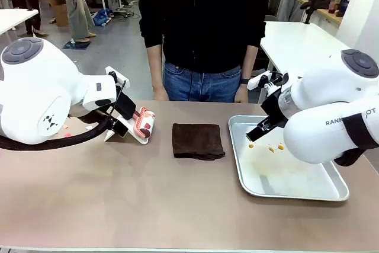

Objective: Clean the surface of the table.
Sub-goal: Hold the Lint Roller with your left hand and the towel with your right hand.

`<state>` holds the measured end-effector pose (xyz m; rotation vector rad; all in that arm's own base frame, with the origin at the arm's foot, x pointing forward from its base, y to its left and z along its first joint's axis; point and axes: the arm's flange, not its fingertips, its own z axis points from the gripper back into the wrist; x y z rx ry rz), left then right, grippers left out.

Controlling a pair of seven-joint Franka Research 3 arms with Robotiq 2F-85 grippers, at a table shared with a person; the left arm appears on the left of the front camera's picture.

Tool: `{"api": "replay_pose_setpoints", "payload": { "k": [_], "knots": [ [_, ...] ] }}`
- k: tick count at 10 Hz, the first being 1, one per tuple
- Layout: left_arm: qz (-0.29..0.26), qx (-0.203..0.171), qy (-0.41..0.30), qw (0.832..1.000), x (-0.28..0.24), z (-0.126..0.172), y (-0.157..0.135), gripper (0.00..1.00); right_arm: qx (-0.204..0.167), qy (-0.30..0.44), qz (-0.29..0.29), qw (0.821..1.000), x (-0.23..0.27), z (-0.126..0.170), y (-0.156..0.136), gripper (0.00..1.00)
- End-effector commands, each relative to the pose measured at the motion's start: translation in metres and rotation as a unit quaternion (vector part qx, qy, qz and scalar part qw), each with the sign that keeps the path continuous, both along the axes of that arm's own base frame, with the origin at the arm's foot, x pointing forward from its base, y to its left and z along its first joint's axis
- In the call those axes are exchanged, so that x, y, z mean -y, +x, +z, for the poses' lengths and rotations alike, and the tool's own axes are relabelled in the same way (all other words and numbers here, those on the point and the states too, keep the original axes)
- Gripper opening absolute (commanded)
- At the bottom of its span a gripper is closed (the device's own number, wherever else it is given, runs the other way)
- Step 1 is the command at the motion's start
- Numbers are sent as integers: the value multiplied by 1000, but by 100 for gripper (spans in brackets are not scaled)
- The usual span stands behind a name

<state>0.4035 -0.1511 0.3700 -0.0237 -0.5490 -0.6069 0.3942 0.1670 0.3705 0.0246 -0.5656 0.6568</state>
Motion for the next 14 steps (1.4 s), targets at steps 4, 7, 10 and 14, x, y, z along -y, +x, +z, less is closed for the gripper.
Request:
{"api": "replay_pose_setpoints", "payload": {
  "k": [4,7,10,14],
  "knots": [
    [0,0,0,1000,0,0,0,100,0,0,0,1000,0,0,0,100],
    [0,0,0,1000,0,0,0,100,0,0,0,1000,0,0,0,100],
    [0,0,0,1000,0,0,0,100,0,0,0,1000,0,0,0,100],
    [0,0,0,1000,0,0,0,100,0,0,0,1000,0,0,0,100]
  ]
}}
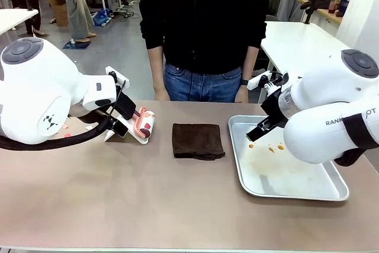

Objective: Clean the surface of the table.
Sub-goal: Hold the Lint Roller with your left hand and the towel with your right hand.

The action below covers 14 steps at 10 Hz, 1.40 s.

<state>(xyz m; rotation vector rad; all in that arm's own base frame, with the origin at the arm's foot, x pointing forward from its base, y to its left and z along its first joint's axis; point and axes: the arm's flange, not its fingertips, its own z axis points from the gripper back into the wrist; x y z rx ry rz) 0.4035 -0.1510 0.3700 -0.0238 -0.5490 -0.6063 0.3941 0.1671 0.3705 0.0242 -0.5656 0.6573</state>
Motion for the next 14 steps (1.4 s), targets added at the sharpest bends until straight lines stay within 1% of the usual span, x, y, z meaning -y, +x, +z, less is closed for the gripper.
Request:
{"api": "replay_pose_setpoints", "payload": {
  "k": [1,2,3,4,5,6,7,8,9,10,11,12,13,14],
  "knots": [
    [0,0,0,1000,0,0,0,100,0,0,0,1000,0,0,0,100],
    [-5,-17,-15,1000,-2,7,-5,100,-31,25,4,999,1,6,-4,100],
    [-16,-39,-40,998,-7,17,-11,100,-75,61,-4,995,3,14,-8,100],
    [-23,-71,-61,995,-15,28,-19,100,-126,105,-20,986,4,25,-14,100],
    [-38,-88,-102,990,-26,40,-29,100,-185,167,-35,968,5,41,-21,100],
    [-47,-107,-144,983,-36,50,-35,100,-250,211,-19,945,11,55,-27,100],
    [-41,-134,-209,968,-44,61,-40,100,-286,240,-34,927,16,63,-29,100],
    [-53,-138,-298,943,-60,75,-48,100,-320,287,-48,902,25,72,-31,100],
    [-92,-125,-386,909,-82,85,-56,100,-354,343,-34,869,38,79,-31,100],
    [-92,-117,-456,877,-105,91,-60,100,-366,392,-29,844,55,84,-32,100],
    [-65,-97,-515,849,-141,92,-65,100,-356,439,-36,824,80,88,-35,100],
    [-36,-77,-532,842,-173,89,-72,100,-332,471,-49,816,107,91,-42,100],
    [-6,-72,-539,839,-205,81,-77,100,-294,508,-66,807,138,93,-51,100],
    [29,-89,-536,839,-230,70,-80,100,-246,552,-78,792,171,94,-65,100]
  ]
}}
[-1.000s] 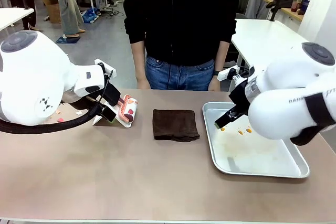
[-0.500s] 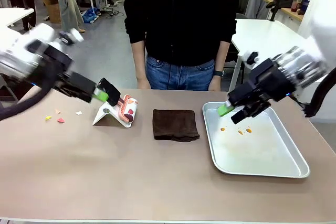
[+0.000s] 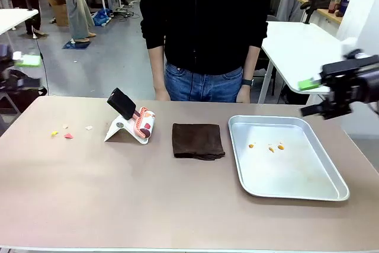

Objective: Clean the surface of the table.
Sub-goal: Hold the Lint Roller with your left hand and the towel with your right hand.

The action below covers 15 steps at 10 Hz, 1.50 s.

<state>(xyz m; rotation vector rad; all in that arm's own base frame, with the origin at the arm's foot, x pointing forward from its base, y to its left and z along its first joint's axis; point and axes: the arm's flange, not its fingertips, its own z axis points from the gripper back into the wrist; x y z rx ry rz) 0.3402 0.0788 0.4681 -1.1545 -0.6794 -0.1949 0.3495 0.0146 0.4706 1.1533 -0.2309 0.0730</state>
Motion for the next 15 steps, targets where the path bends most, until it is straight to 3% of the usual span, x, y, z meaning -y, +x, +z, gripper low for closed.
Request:
{"api": "replay_pose_setpoints", "payload": {
  "k": [1,2,4,6,8,9,10,15],
  "knots": [
    [16,-46,14,999,-24,-40,-19,100,73,65,-79,992,49,-7,-34,100],
    [32,-61,-3,998,-49,-51,-22,100,81,78,-111,987,76,-11,-45,100],
    [77,-45,-53,995,-67,-59,-40,100,92,115,-187,971,128,-28,-67,100],
    [129,-31,-76,988,-61,-59,-57,100,83,107,-217,967,144,-44,-78,100],
    [149,-31,-69,986,-48,-59,-62,100,58,93,-224,969,143,-53,-69,100],
    [144,-43,-52,987,-40,-60,-58,100,65,104,-226,966,193,-19,-45,100],
    [137,-39,-77,987,-103,-43,-29,100,65,104,-226,966,193,-19,-45,100],
    [142,-42,-72,986,-101,-43,-27,100,60,100,-226,967,195,-23,-44,100]
  ]
}}
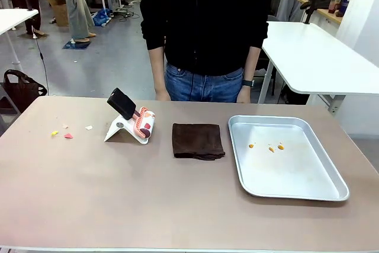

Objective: Clean the surface of the table.
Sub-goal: Hold the Lint Roller with your left hand and the towel with your right hand.

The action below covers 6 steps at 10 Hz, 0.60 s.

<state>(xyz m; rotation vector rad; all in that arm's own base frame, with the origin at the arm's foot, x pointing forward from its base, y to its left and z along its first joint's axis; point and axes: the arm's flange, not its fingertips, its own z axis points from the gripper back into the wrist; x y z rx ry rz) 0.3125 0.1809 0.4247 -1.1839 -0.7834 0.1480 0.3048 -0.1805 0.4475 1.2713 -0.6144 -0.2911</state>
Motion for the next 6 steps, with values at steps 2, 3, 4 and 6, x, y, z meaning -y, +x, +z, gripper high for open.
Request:
{"api": "replay_pose_setpoints", "payload": {
  "k": [2,3,4,6],
  "knots": [
    [-28,-8,46,999,14,29,10,100,-21,-96,-21,995,-38,22,1,100],
    [-74,-8,81,994,22,44,19,100,-6,-127,6,992,-60,35,4,100],
    [-108,-3,105,989,29,56,29,100,2,-166,32,986,-86,45,9,100],
    [-180,-46,167,968,56,70,57,100,-5,-255,65,965,-150,55,20,100]
  ]
}}
